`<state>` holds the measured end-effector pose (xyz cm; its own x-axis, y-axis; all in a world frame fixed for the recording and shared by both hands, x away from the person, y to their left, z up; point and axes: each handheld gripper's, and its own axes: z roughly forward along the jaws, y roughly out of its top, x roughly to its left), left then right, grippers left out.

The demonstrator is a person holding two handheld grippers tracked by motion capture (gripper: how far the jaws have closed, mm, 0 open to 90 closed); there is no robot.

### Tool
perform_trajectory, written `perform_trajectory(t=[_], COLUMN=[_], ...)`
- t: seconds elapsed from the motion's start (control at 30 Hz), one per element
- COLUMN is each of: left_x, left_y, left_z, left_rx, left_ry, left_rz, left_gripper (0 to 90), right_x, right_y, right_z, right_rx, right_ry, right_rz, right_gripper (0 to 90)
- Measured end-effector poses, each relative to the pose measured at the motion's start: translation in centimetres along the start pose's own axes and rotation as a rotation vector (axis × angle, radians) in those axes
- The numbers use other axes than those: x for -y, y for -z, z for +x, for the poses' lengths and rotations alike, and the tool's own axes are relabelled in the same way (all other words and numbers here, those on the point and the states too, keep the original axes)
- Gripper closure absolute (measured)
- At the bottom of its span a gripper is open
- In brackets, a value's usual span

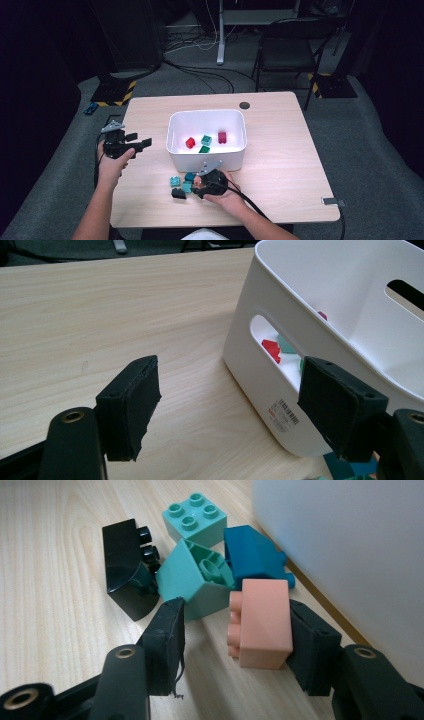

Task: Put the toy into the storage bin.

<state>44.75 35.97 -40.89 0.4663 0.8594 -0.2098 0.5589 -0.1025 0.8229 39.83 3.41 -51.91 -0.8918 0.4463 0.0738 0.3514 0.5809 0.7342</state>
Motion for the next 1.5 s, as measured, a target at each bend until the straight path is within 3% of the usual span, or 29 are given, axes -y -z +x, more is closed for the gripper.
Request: perform_trajectory(t=[0.07,0.27,0.3,0.47,0.57,0.7,1.2,1.5], left_x=[0.0,0.0,0.0,0.0,0.0,0.0,0.0,0.0], left_y=[0.0,0.0,0.0,-0.1,0.0,0.0,-0.1,-0.1], left_z=[0.0,0.0,0.0,-0.1,0.0,0.0,-0.1,0.0], left_rx=[0.001,-0.001,-0.001,0.001,0.000,0.001,-0.003,-0.002], left_ry=[-0.003,0.000,0.000,-0.006,-0.005,-0.001,-0.007,-0.001], left_rz=[0.003,-0.001,0.000,0.003,0.001,0.001,0.006,0.006], left_gripper=[24.4,24.4,24.4,24.4,24.4,24.4,24.5,24.5], right_x=[0.0,0.0,0.0,0.0,-0.1,-0.4,-3.2,-5.2], right_y=[0.0,0.2,0.3,0.5,0.8,1.3,6.4,9.1], right_z=[0.2,0.4,0.5,0.7,0.9,1.0,0.8,0.3], right_rx=[-0.006,-0.010,-0.019,-0.030,-0.045,-0.058,-0.126,-0.116], right_ry=[-0.006,0.043,0.025,0.065,0.045,0.052,0.006,0.021], right_rz=[0.001,0.004,0.022,0.031,0.035,0.025,-0.018,-0.046], right_gripper=[49.5,62.7,65.5,66.3,66.3,66.3,66.2,66.2])
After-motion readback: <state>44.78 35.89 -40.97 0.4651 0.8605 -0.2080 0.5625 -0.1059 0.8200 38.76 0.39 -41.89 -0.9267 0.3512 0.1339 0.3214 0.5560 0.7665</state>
